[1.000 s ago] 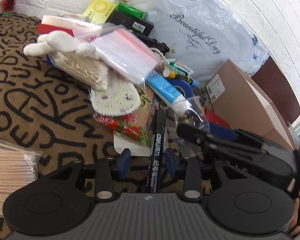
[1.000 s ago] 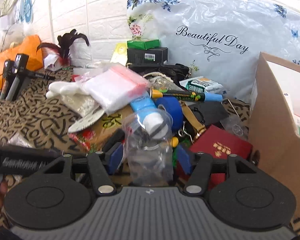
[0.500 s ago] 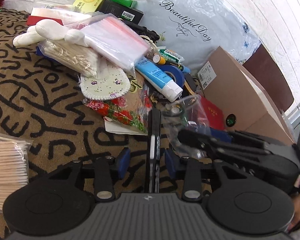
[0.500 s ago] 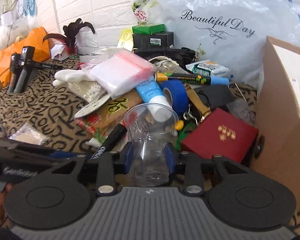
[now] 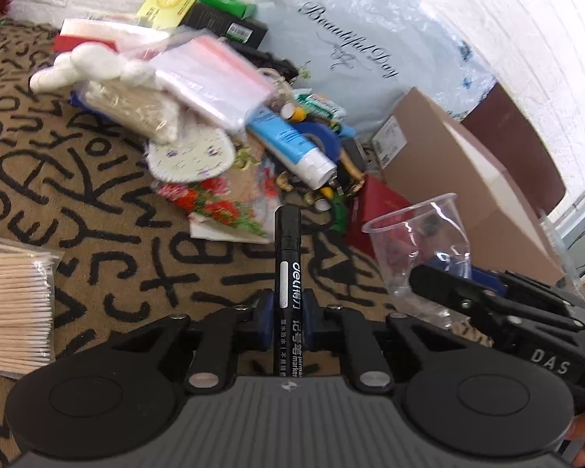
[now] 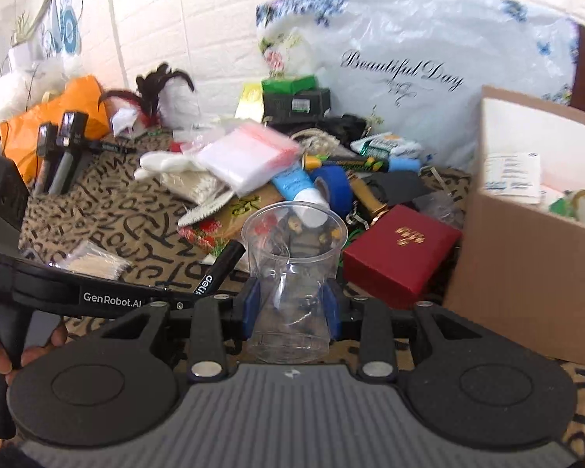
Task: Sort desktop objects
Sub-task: 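Carry the cup and marker over the cardboard box with both grippers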
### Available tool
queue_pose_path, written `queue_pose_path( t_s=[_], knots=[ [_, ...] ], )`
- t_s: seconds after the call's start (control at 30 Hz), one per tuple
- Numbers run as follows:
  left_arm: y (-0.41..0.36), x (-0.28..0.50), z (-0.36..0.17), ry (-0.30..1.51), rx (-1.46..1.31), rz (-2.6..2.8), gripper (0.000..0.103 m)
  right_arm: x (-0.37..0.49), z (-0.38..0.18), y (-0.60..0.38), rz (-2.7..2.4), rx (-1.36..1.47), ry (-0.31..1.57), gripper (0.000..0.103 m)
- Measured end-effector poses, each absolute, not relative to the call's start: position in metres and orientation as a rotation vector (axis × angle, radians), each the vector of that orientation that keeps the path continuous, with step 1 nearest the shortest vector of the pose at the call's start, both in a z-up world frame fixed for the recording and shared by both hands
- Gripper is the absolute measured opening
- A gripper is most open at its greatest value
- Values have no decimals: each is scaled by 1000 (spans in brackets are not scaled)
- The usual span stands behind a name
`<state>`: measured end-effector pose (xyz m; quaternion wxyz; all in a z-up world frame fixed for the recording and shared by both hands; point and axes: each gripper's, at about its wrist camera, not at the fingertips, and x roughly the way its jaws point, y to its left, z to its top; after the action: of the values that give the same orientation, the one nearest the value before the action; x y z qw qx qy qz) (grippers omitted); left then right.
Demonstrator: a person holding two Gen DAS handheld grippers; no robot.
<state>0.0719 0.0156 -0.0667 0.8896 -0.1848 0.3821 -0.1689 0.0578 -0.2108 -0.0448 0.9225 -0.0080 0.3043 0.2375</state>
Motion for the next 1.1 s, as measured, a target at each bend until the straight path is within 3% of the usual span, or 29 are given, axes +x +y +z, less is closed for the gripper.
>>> queue_pose_path(
  t_s=[0.3, 0.63, 1.1],
  knots=[
    [-20, 65, -6, 667, -356, -461, 13, 30, 1, -253, 434, 57, 463, 34],
    [-110, 91, 57, 563, -296, -634, 13, 23, 39, -328, 268, 84, 326, 34],
    [-232, 164, 36, 665, -201, -720, 13, 69, 25, -456, -45, 78, 364, 34]
  ],
)
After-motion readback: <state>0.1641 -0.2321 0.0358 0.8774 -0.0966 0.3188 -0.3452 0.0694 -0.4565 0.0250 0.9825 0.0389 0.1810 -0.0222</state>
